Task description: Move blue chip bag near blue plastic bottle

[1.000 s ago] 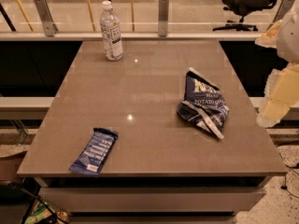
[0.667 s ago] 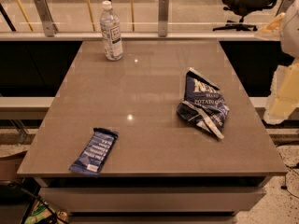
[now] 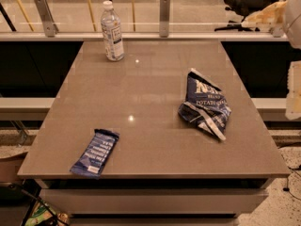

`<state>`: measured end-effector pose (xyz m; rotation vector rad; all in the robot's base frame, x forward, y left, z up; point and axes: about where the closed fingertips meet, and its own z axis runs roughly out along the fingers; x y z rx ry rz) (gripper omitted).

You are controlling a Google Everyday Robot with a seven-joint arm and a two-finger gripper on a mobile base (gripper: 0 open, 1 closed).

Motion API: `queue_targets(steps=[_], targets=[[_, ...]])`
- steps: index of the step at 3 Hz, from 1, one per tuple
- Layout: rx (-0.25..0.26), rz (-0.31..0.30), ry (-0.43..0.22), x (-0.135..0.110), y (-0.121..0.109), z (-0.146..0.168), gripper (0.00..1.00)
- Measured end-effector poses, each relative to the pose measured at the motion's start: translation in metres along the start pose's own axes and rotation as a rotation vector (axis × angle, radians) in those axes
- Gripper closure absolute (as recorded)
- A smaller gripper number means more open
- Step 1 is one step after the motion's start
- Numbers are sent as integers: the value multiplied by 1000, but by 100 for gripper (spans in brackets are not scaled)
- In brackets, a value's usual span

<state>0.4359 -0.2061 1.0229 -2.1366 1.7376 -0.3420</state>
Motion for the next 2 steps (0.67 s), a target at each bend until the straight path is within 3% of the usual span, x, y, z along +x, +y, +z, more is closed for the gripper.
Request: queue_targets(steps=[2], targets=[[-71,-355,2,12,-32,20,0]])
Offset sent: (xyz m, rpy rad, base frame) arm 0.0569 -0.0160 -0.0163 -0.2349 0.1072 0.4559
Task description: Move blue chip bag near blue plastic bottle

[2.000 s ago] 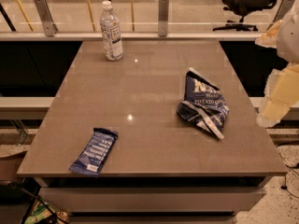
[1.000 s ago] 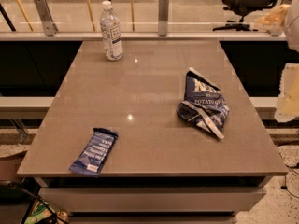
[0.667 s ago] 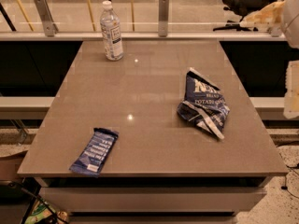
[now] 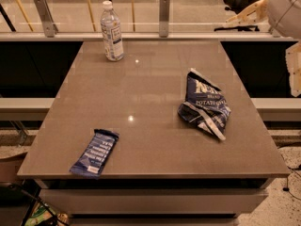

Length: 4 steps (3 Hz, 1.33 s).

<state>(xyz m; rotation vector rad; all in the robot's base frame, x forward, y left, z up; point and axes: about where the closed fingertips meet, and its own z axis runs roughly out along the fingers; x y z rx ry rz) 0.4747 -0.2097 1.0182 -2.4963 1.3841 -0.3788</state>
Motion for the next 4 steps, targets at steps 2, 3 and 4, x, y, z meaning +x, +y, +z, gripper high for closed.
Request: queue_targets(steps=[2,3,4], targets=[[12,-73,14,-2,-6,5,0],[4,-215,-3,-10,-11,31,0],[-26,-337,-44,-16,-7,58,0]])
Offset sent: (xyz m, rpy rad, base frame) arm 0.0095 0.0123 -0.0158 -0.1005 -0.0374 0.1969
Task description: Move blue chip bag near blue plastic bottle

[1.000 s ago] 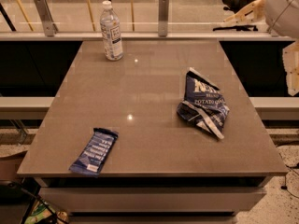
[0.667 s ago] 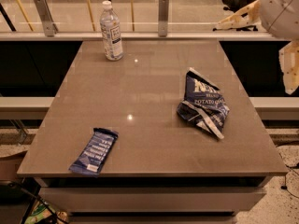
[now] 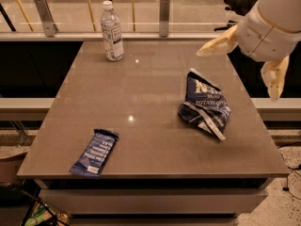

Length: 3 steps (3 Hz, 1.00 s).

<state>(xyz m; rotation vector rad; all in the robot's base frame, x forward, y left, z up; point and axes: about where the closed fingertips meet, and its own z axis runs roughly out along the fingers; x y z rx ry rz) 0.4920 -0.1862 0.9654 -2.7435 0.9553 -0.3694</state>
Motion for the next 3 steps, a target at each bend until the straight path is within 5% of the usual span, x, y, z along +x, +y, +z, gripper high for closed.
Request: queue_targets(steps=[3], targets=[[-83,-330,-173,-9,-2,85,0]])
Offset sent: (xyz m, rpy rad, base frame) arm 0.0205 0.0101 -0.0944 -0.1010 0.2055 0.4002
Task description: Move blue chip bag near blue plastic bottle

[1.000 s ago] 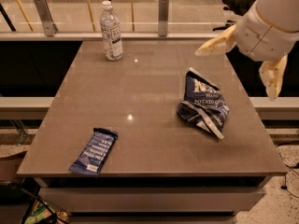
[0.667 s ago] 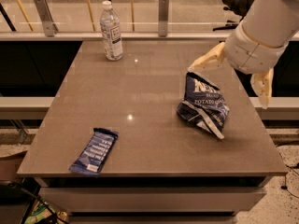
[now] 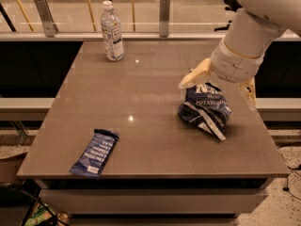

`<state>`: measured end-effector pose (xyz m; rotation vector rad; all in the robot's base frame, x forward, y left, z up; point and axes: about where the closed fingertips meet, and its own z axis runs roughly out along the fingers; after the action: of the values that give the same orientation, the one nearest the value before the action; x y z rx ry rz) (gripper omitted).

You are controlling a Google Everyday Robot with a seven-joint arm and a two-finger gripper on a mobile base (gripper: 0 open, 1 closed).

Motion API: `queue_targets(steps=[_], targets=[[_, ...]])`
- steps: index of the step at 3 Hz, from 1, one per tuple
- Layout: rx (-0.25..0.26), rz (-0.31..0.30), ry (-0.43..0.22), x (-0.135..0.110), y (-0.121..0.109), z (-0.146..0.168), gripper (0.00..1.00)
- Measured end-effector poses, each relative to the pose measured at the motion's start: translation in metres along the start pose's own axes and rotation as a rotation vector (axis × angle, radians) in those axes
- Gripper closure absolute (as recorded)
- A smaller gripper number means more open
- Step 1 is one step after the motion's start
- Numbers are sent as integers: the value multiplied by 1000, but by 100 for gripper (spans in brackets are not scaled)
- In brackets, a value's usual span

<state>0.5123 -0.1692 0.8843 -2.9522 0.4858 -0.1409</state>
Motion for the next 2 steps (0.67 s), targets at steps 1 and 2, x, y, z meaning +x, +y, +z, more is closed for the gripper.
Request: queue_targets(steps=[1,2], targets=[[1,-94,-31,2,-12,14,0],[4,-132,-45,2,-26,26,0]])
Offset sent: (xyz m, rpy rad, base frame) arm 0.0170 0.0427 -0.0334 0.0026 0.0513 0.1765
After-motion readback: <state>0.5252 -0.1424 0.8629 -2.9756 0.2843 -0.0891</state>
